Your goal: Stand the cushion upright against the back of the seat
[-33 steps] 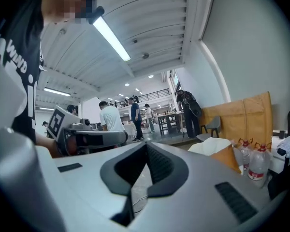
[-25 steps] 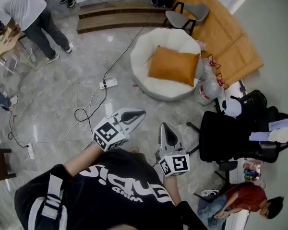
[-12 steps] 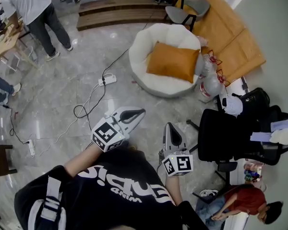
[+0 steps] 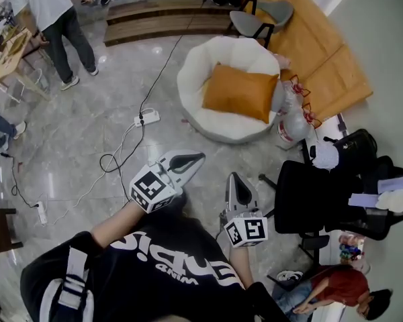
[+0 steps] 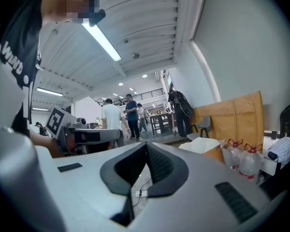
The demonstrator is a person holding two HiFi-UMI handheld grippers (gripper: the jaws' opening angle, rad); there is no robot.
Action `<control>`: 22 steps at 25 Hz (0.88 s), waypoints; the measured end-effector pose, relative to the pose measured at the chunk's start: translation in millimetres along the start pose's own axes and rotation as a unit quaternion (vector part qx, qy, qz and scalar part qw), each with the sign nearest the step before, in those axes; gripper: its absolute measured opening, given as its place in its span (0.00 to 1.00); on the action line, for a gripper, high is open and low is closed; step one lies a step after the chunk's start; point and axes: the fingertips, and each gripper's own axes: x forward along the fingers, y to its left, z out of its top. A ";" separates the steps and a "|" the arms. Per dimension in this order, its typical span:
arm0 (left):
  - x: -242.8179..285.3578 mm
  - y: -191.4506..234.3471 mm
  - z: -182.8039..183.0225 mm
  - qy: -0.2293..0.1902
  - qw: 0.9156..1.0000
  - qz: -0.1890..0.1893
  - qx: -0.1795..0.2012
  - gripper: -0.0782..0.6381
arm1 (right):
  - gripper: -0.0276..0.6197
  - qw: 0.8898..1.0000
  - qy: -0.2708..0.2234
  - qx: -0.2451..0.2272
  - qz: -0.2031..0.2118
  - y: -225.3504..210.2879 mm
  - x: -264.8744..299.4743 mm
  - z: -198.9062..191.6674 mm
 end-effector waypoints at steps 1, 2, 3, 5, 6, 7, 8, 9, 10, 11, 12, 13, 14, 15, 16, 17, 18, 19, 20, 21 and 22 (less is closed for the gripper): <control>3.1 4.9 0.7 0.000 1.000 -0.001 0.001 0.12 | 0.07 1.000 0.000 0.002 0.000 -1.8 5.7 0.5; 6.2 10.2 2.2 0.001 1.000 -0.002 0.001 0.12 | 0.07 1.000 -0.001 0.005 0.001 -3.8 11.8 0.9; 9.8 15.8 4.2 0.003 1.000 -0.002 0.002 0.12 | 0.07 1.000 -0.001 0.007 0.001 -6.4 18.2 1.7; 19.1 27.9 8.2 0.005 1.000 -0.002 0.002 0.12 | 0.07 1.000 -0.001 0.009 0.001 -13.3 31.9 4.2; 23.9 34.5 9.8 0.006 1.000 -0.004 0.002 0.12 | 0.07 1.000 -0.001 0.009 0.000 -16.6 39.2 5.6; 28.5 41.5 11.5 0.007 1.000 -0.005 0.003 0.12 | 0.07 1.000 -0.001 0.010 0.000 -19.4 46.8 7.1; 33.0 48.5 13.3 0.007 1.000 -0.006 0.003 0.12 | 0.07 1.000 -0.001 0.010 0.000 -22.1 54.5 8.5; 37.6 55.3 15.0 0.005 1.000 -0.008 0.004 0.12 | 0.07 1.000 -0.001 0.010 0.000 -24.8 62.3 10.0; 42.2 62.2 17.0 0.004 1.000 -0.010 0.004 0.12 | 0.07 1.000 -0.001 0.011 0.000 -27.5 70.2 11.7; 46.6 69.3 19.3 0.004 1.000 -0.010 0.005 0.12 | 0.07 1.000 -0.002 0.010 0.001 -30.1 78.2 13.6; 50.4 76.4 21.5 0.003 1.000 -0.010 0.005 0.12 | 0.07 1.000 -0.002 0.010 0.001 -32.4 86.3 15.5; 53.5 83.6 23.2 0.002 1.000 -0.011 0.005 0.12 | 0.07 1.000 -0.002 0.008 0.000 -34.1 94.4 17.4; 55.8 90.8 24.5 0.000 1.000 -0.013 0.006 0.12 | 0.07 1.000 -0.002 0.007 0.000 -35.2 102.6 19.3; 57.6 98.2 25.6 -0.001 1.000 -0.015 0.006 0.12 | 0.07 1.000 -0.002 0.005 0.000 -35.8 110.8 21.3; 58.9 105.9 27.0 -0.002 1.000 -0.016 0.007 0.12 | 0.07 1.000 -0.002 0.003 0.000 -35.9 119.0 23.3; 60.0 113.5 28.8 -0.002 1.000 -0.017 0.007 0.12 | 0.07 1.000 -0.002 0.002 0.000 -35.9 126.8 25.3; 60.9 120.9 30.7 -0.002 1.000 -0.017 0.008 0.12 | 0.07 1.000 -0.002 0.000 0.000 -35.9 133.9 27.1; 61.8 128.0 32.5 -0.003 1.000 -0.018 0.008 0.12 | 0.07 1.000 -0.002 -0.001 -0.001 -36.3 140.4 28.4; 63.0 134.9 34.1 -0.003 1.000 -0.020 0.009 0.12 | 0.07 1.000 -0.002 -0.002 -0.003 -37.1 146.5 29.4; 64.5 141.9 35.5 -0.003 1.000 -0.021 0.009 0.12 | 0.07 1.000 -0.001 -0.001 -0.005 -38.3 152.5 29.9; 66.3 148.7 36.9 -0.004 1.000 -0.022 0.009 0.12 | 0.07 1.000 -0.001 -0.001 -0.008 -39.5 158.4 30.2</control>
